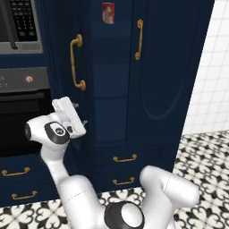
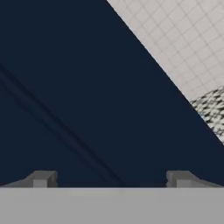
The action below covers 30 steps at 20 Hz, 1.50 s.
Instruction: Pick the honey bottle and place it on the digital scale for weighing, and close the cabinet.
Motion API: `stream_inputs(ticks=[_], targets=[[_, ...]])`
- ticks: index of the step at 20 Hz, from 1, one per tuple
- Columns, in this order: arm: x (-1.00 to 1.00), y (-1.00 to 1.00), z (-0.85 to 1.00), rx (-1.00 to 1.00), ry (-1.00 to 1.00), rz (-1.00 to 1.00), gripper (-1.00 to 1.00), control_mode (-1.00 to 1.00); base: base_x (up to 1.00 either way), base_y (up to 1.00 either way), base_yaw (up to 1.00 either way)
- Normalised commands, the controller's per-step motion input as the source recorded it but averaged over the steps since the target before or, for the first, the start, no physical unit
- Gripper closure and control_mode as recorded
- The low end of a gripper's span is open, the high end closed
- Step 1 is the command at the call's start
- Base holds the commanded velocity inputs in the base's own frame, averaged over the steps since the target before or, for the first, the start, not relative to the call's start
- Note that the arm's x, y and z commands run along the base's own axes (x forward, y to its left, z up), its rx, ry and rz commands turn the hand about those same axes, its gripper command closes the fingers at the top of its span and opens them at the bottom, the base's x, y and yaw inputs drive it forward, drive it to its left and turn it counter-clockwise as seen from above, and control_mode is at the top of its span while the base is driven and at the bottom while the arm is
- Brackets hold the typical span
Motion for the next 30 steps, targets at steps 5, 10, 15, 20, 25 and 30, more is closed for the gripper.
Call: stream_inputs(ticks=[5, 10, 15, 20, 25, 30], targets=[[0.88, -1.0, -0.11, 0.12, -0.01, 0.0, -1.0, -1.0, 0.0, 0.0, 0.0], [1.0, -1.0, -0.13, 0.14, 0.0, 0.01, -1.0, -1.0, 0.0, 0.0, 0.0], [1.0, -0.98, 0.0, 0.23, 0.07, 0.13, -1.0, -1.0, 0.0, 0.0, 0.0], [1.0, -0.88, 0.0, 0.19, 0.03, 0.16, -1.0, -1.0, 0.0, 0.0, 0.0], [1.0, -0.8, 0.0, 0.14, 0.0, 0.15, -1.0, -1.0, 0.0, 0.0, 0.0], [1.0, -0.86, 0.0, 0.1, -0.04, 0.17, -1.0, -1.0, 0.0, 0.0, 0.0]])
